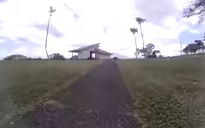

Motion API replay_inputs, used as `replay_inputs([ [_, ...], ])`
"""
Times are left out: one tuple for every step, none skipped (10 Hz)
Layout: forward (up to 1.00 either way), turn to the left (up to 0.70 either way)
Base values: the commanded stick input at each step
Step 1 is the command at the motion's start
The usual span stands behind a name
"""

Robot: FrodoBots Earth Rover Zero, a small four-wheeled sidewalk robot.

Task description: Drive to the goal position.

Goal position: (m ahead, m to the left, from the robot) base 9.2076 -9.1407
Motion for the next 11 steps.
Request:
replay_inputs([
  [0.5,0.0],
  [0.5,0.0],
  [0.5,0.0],
  [0.5,0.0],
  [0.5,0.0],
  [0.5,0.0],
  [0.5,0.0],
  [0.5,0.0],
  [0.5,0.0],
  [0.5,0.0],
  [0.5,0.0],
])
